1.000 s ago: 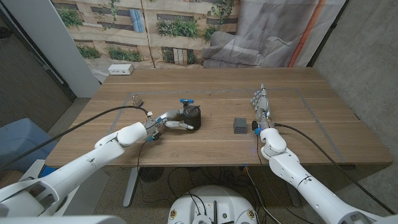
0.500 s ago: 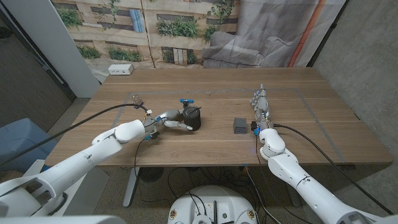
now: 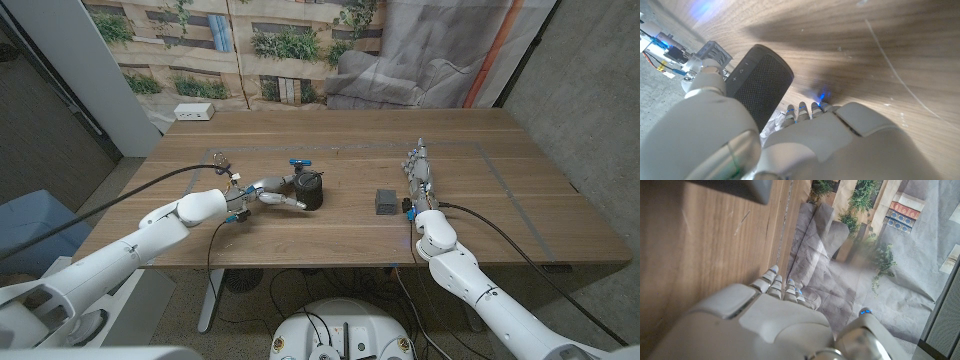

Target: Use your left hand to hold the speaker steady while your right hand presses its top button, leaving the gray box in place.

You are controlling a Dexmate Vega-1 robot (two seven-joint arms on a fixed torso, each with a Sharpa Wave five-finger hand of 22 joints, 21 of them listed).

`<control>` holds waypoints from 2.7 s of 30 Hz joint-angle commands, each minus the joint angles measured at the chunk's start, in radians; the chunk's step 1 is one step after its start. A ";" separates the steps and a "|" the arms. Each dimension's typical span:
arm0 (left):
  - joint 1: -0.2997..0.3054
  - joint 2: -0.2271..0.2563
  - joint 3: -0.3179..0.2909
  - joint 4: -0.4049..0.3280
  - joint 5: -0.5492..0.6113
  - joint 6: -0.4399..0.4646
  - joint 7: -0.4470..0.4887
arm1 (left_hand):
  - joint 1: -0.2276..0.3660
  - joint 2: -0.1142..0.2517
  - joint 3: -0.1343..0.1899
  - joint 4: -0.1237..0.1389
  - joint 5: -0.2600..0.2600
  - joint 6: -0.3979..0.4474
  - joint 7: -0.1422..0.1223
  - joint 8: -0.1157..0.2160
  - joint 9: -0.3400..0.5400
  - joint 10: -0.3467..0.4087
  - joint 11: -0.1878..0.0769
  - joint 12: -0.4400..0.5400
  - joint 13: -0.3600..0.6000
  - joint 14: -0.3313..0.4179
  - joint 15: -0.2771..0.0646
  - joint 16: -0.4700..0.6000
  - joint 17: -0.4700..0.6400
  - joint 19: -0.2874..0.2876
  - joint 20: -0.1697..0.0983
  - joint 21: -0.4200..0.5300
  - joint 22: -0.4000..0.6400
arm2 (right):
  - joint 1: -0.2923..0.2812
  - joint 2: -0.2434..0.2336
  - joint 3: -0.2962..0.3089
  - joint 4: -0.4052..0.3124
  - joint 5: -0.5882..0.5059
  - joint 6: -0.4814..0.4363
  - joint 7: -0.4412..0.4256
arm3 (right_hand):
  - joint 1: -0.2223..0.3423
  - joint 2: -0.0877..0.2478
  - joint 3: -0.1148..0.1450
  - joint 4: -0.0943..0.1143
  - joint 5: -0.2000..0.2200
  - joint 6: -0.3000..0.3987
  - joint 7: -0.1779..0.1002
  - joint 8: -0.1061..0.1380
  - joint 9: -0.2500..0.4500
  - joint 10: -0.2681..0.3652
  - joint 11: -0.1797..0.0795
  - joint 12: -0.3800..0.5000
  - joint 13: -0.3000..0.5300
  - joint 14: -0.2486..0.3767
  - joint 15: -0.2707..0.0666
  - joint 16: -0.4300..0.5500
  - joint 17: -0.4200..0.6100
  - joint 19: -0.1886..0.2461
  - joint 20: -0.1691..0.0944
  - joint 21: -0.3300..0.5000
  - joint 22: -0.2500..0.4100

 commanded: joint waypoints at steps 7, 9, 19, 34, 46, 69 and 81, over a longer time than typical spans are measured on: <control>0.041 0.066 -0.069 -0.072 -0.061 -0.018 -0.006 | -0.029 0.011 -0.004 0.015 -0.003 -0.014 0.004 0.002 0.000 -0.023 0.008 0.003 -0.001 -0.050 0.006 0.005 0.000 -0.076 -0.001 -0.002 -0.001 | -0.017 0.002 -0.007 -0.031 -0.039 -0.004 -0.037 | 0.010 -0.002 -0.005 -0.001 0.000 -0.005 0.005 -0.001 0.002 -0.004 0.004 -0.003 0.004 -0.005 -0.001 0.000 0.002 -0.001 -0.001 0.000 0.003; 0.044 0.069 -0.076 -0.074 -0.076 -0.024 -0.013 | -0.032 0.013 -0.004 0.016 -0.003 -0.015 0.005 0.002 0.000 -0.023 0.007 0.004 -0.001 -0.051 0.006 0.005 0.000 -0.076 -0.004 -0.002 -0.001 | -0.017 0.003 -0.008 -0.033 -0.043 -0.006 -0.042 | 0.010 -0.002 -0.005 -0.001 0.000 -0.005 0.005 -0.001 0.002 -0.004 0.004 -0.003 0.004 -0.005 -0.001 0.000 0.002 -0.001 -0.001 0.000 0.003; 0.058 0.079 -0.109 -0.067 -0.136 -0.070 -0.039 | -0.047 0.025 -0.003 0.022 -0.002 -0.006 0.005 0.008 0.000 -0.010 0.003 0.012 -0.002 -0.045 0.007 0.010 -0.001 -0.064 -0.004 0.006 -0.001 | -0.013 0.006 -0.015 -0.046 -0.063 -0.026 -0.061 | 0.010 -0.002 -0.006 -0.001 0.000 -0.005 0.005 -0.001 0.002 -0.004 0.003 -0.003 0.004 -0.005 -0.001 0.000 0.002 -0.001 -0.001 0.000 0.003; 0.063 -0.009 -0.144 0.006 -0.236 -0.075 0.014 | -0.092 0.066 0.001 0.034 -0.002 0.049 -0.010 0.023 -0.001 0.026 -0.031 0.024 -0.004 0.001 -0.025 0.020 -0.004 0.006 -0.012 0.025 -0.002 | -0.007 -0.020 -0.010 -0.093 -0.072 -0.064 -0.059 | 0.011 0.001 -0.007 0.001 0.000 -0.001 0.003 0.001 0.002 0.000 0.004 -0.002 0.004 -0.004 -0.001 -0.001 0.003 0.000 -0.001 0.000 0.003; 0.036 -0.098 -0.152 0.057 -0.267 -0.057 0.087 | -0.113 0.085 0.001 0.039 -0.001 0.062 -0.011 0.021 -0.002 0.035 -0.038 0.025 -0.005 0.024 -0.038 0.021 -0.006 0.031 -0.026 0.027 -0.003 | 0.034 -0.046 -0.003 -0.075 -0.041 -0.093 -0.001 | 0.007 0.006 -0.009 0.006 0.000 -0.001 0.005 0.000 0.001 0.000 0.005 -0.002 0.004 -0.006 -0.001 -0.002 0.004 -0.002 -0.004 0.000 0.003; 0.129 -0.212 -0.185 -0.038 -0.269 0.010 0.363 | -0.141 0.121 0.006 0.042 0.001 0.100 -0.011 0.023 -0.002 0.061 -0.042 0.027 -0.006 0.063 -0.045 0.022 -0.008 0.060 -0.038 0.025 -0.004 | 0.126 -0.102 0.011 0.028 0.053 -0.095 0.179 | 0.000 0.013 -0.014 0.016 -0.001 0.019 0.000 0.005 0.001 0.019 0.005 0.003 0.004 0.010 -0.008 0.004 0.005 0.015 -0.009 0.004 0.003; 0.117 -0.336 -0.193 0.052 -0.287 -0.065 0.459 | -0.160 0.158 0.014 0.047 0.005 0.122 -0.012 0.022 -0.002 0.081 -0.055 0.029 -0.006 0.093 -0.056 0.022 -0.008 0.091 -0.045 0.028 -0.004 | 0.138 -0.102 0.016 0.054 0.082 -0.076 0.216 | -0.002 0.018 -0.015 0.021 -0.002 0.028 -0.004 0.006 0.001 0.036 0.005 0.007 0.004 0.014 -0.010 0.004 0.006 0.021 -0.008 0.005 0.003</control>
